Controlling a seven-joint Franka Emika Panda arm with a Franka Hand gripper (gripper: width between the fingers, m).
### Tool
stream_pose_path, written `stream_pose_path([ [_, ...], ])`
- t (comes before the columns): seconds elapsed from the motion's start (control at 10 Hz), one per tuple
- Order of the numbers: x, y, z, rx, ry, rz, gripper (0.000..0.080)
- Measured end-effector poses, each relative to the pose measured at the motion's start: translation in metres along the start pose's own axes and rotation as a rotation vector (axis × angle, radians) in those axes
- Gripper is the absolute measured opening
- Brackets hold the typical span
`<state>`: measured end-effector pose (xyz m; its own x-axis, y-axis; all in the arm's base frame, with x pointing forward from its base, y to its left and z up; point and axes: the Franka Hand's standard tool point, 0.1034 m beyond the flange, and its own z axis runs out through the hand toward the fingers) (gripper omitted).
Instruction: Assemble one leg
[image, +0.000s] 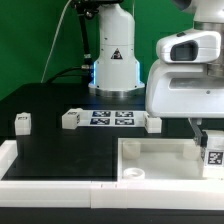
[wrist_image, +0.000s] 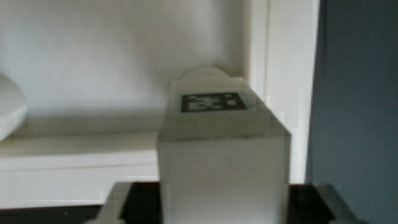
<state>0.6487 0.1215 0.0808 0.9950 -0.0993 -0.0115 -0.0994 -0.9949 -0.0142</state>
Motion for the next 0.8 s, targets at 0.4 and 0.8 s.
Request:
stream_pose_path([
  [0.4,0.0008,0.0041,-0.0001,0.006,-0.006,0.505,0.0291],
  [0.8,0.0006,0.0055,0.0005,0.003,-0.006,0.701,0.0514],
])
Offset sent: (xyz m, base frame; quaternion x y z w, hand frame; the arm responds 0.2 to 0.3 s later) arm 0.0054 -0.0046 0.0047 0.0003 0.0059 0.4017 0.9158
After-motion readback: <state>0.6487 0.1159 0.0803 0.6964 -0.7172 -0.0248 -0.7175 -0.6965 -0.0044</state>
